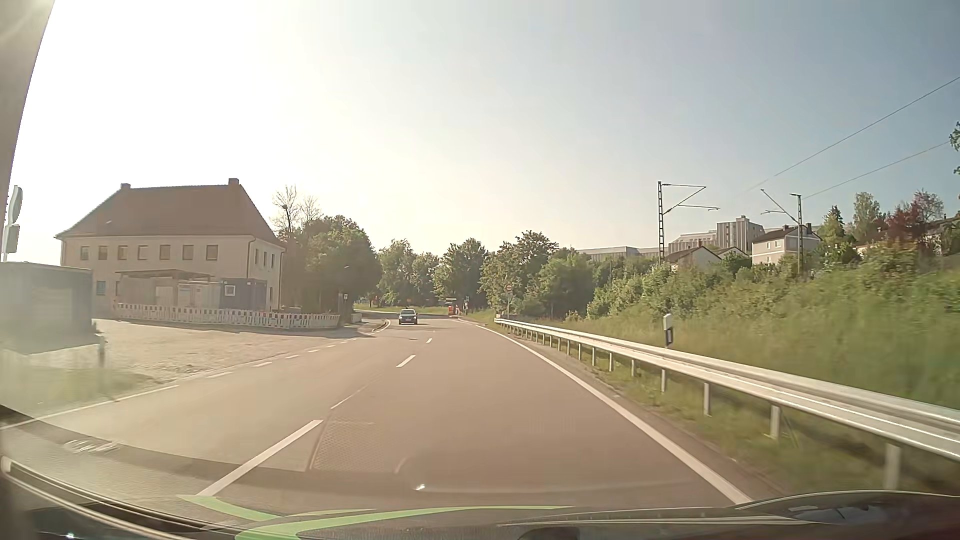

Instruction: Follow the waypoints while adhering to traffic rules and regulations

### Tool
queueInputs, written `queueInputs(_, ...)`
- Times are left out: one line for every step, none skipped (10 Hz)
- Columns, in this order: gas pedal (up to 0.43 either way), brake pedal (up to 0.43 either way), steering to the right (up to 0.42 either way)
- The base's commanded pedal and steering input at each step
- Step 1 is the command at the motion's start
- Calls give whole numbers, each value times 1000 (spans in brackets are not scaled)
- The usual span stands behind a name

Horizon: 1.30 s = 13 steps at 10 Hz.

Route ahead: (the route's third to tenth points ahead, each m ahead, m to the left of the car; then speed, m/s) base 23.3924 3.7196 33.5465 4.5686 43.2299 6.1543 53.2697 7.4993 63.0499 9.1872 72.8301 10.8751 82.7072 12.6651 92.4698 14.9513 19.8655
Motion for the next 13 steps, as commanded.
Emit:
queueInputs(0, 0, -17)
queueInputs(0, 0, -17)
queueInputs(0, 18, -17)
queueInputs(0, 67, -17)
queueInputs(0, 104, -17)
queueInputs(0, 140, -16)
queueInputs(0, 152, -15)
queueInputs(0, 159, -15)
queueInputs(0, 171, -15)
queueInputs(0, 171, -15)
queueInputs(0, 177, -15)
queueInputs(0, 171, -16)
queueInputs(0, 171, -18)
